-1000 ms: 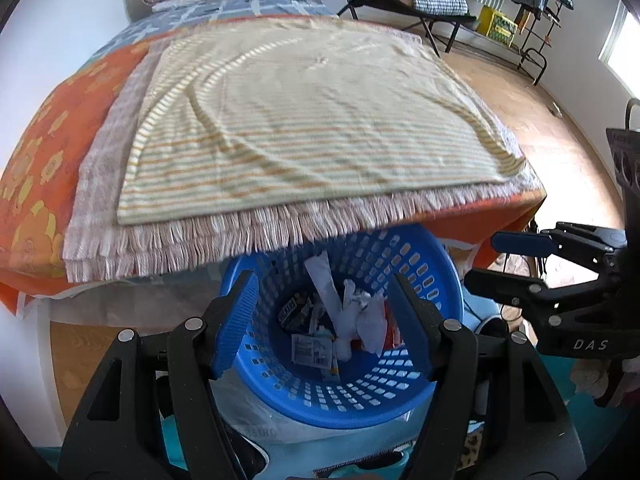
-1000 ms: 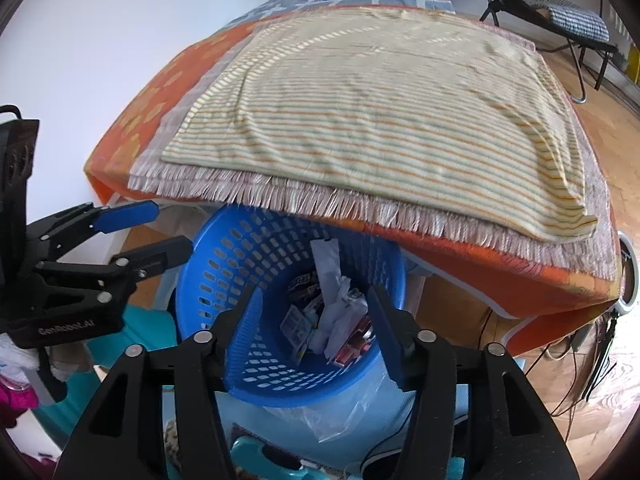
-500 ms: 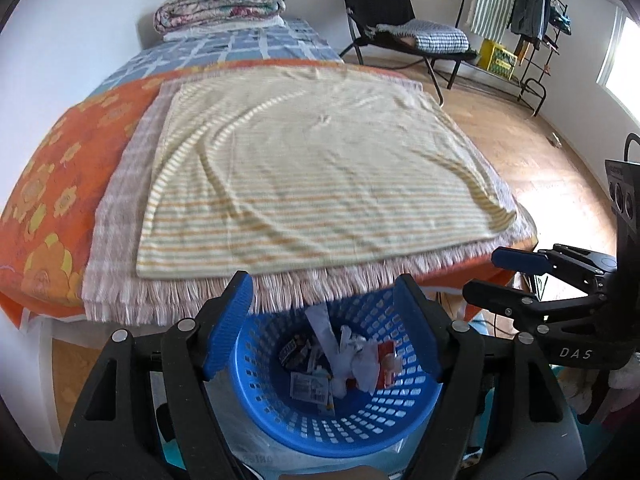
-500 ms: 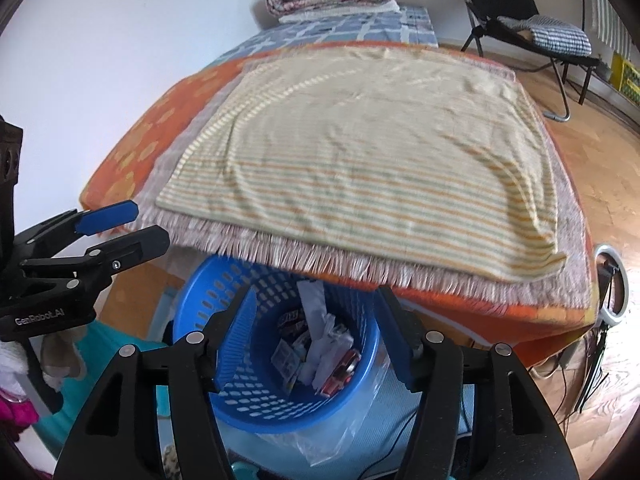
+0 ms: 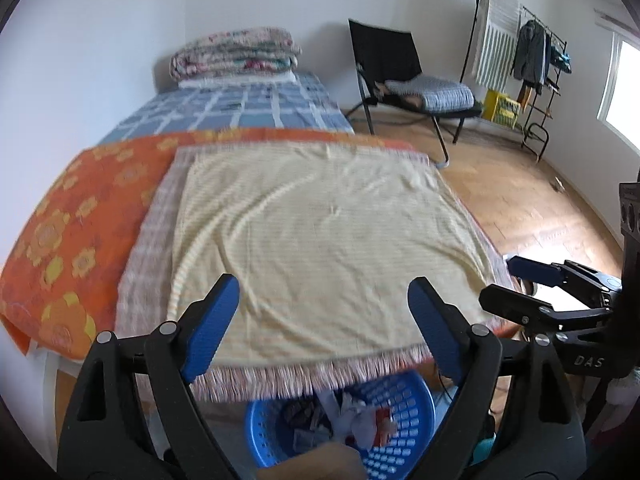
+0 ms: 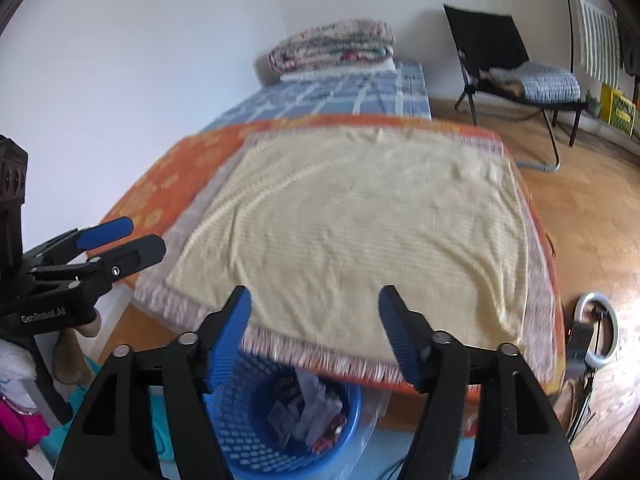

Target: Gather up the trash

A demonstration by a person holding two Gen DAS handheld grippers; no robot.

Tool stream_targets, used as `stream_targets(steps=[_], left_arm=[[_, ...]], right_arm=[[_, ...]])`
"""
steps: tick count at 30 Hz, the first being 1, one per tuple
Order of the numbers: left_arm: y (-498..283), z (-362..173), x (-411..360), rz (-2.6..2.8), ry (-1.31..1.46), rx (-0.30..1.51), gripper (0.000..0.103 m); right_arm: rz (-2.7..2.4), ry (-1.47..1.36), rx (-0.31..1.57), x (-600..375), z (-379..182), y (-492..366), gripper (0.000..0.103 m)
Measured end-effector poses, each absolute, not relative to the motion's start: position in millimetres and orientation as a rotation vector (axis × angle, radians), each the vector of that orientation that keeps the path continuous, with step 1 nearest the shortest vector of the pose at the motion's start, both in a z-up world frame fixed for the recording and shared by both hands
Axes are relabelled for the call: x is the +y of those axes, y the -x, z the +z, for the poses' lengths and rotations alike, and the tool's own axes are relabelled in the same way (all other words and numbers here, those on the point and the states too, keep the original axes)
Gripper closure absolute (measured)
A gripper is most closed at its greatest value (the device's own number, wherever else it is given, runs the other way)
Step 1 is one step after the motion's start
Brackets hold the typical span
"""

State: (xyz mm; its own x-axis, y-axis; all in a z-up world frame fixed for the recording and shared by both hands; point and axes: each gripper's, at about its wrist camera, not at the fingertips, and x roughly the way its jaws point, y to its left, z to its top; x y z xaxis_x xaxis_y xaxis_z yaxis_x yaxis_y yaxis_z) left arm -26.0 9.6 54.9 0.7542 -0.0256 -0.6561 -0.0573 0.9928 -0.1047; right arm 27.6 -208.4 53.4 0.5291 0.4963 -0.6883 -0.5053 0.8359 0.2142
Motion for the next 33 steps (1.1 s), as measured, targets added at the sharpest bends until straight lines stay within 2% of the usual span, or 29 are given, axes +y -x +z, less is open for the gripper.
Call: stream_targets(steps=[4, 33], left_arm=[[19.6, 64.8, 12.2, 0.04, 0.118, 0.682, 0.005], [10.8, 49.8, 24.3, 0.085, 0.133, 0.696, 0.005]], right_arm=[[0.574, 0.022, 0.746, -204.3, 64.0, -34.3, 0.027], [0.532, -0.041, 0.799, -203.2, 41.6, -57.6, 0.026]])
